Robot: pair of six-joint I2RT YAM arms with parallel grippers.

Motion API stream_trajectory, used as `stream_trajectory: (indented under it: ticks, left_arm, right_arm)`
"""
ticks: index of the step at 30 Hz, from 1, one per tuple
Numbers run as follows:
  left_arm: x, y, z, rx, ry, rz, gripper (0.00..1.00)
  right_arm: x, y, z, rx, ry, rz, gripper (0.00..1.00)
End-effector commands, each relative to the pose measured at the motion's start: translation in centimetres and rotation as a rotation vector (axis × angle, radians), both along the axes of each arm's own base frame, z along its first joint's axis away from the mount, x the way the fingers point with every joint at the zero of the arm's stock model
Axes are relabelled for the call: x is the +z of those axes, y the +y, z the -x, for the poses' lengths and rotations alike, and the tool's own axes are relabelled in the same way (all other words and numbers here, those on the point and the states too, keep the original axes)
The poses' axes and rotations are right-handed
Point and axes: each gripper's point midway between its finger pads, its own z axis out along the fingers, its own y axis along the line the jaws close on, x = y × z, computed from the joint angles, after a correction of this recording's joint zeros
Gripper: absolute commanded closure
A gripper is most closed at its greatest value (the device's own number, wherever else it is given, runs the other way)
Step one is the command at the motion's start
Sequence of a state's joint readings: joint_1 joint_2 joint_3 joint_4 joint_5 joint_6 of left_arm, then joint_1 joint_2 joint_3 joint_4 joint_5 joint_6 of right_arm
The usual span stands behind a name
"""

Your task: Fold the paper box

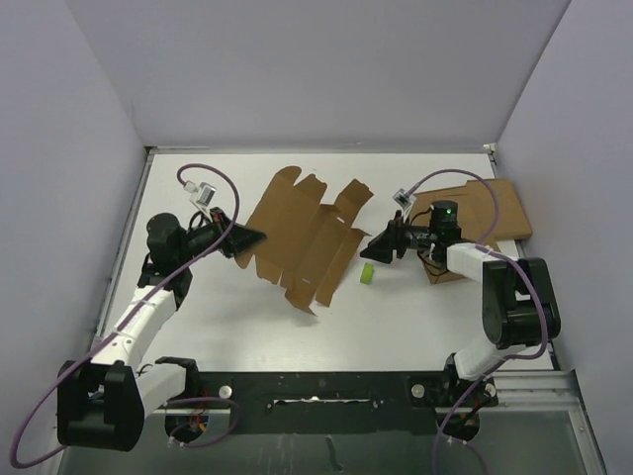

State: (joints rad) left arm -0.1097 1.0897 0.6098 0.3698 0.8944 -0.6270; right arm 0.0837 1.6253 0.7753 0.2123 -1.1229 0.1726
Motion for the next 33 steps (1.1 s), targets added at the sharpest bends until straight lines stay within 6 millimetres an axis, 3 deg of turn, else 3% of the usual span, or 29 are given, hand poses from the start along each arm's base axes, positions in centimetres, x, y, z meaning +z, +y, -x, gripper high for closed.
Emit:
stream_trajectory:
  ticks: [1, 9, 13, 16, 20, 33]
  left_arm:
    - [4.5, 0.1, 0.3, 0.039, -0.104, 0.119, 1.00]
    - [5.3, 0.4, 0.6, 0.090, -0.066, 0.208, 1.00]
    - [5.4, 0.1, 0.7, 0.112, -0.059, 0.223, 1.00]
    - [5.7, -1.1, 0.9, 0.115, -0.060, 0.236, 1.00]
    - [5.7, -4.1, 1.3, 0.134, -0.064, 0.247, 1.00]
    - [6.4, -8.3, 2.0, 0.136, -0.081, 0.347, 1.00]
  right_arm:
    - [5.5, 0.7, 0.4, 0.045, -0.204, -0.098, 0.27]
    - [8.4, -0.6, 0.4, 0.027, -0.220, -0.123, 0.28]
    - [10.0, 0.9, 2.0, 0.083, -0.207, -0.198, 0.28]
    - [10.9, 3.2, 3.1, 0.112, -0.180, -0.217, 0.26]
    - [10.9, 4.7, 2.8, 0.042, -0.049, -0.212, 0.23]
    - [11.6, 5.1, 2.8, -0.035, 0.018, -0.253, 0.13]
